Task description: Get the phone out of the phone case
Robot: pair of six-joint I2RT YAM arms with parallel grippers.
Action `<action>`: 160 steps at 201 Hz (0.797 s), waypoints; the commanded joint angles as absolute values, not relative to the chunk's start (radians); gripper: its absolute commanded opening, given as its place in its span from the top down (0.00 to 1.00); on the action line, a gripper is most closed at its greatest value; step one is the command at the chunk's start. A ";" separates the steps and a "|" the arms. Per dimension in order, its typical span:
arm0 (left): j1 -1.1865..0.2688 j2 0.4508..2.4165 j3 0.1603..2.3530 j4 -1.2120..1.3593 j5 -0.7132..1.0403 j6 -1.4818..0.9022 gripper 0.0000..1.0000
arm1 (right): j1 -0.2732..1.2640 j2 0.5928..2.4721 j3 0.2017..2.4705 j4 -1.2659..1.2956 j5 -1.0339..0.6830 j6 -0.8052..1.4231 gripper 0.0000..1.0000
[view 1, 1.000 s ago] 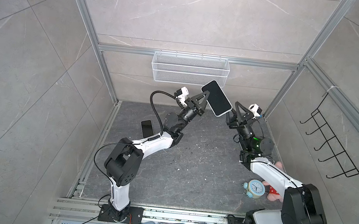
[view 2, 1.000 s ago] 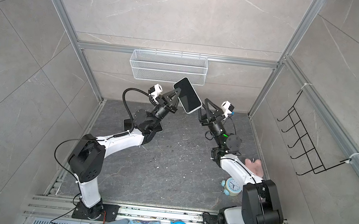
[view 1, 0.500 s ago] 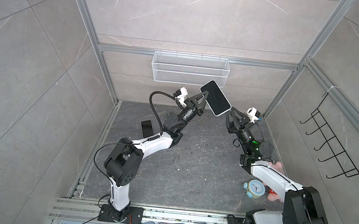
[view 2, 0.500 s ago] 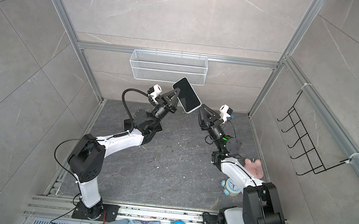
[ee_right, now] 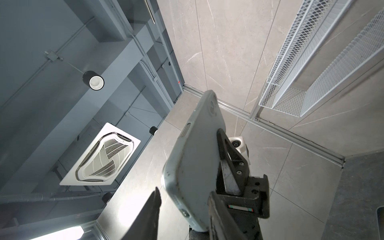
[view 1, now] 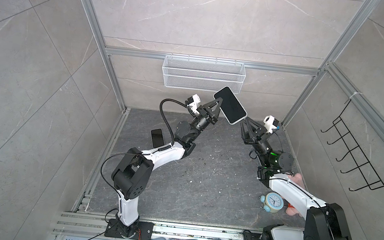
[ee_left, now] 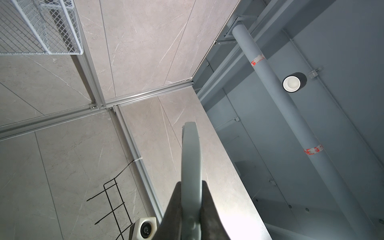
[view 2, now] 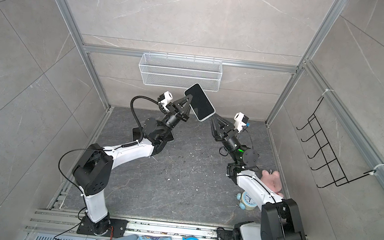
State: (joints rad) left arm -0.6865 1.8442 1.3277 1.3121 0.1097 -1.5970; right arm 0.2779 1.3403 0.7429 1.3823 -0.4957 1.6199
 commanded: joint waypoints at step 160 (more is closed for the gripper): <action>-0.689 1.800 1.315 1.414 0.083 -1.604 1.00 | 0.311 1.317 0.740 1.250 -0.529 1.472 0.77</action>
State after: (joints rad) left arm -0.6865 1.8442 1.2980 1.3090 0.0956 -1.5970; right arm 0.3027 1.3285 0.7429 1.2781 -0.5213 1.5028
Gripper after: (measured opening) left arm 0.121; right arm 0.240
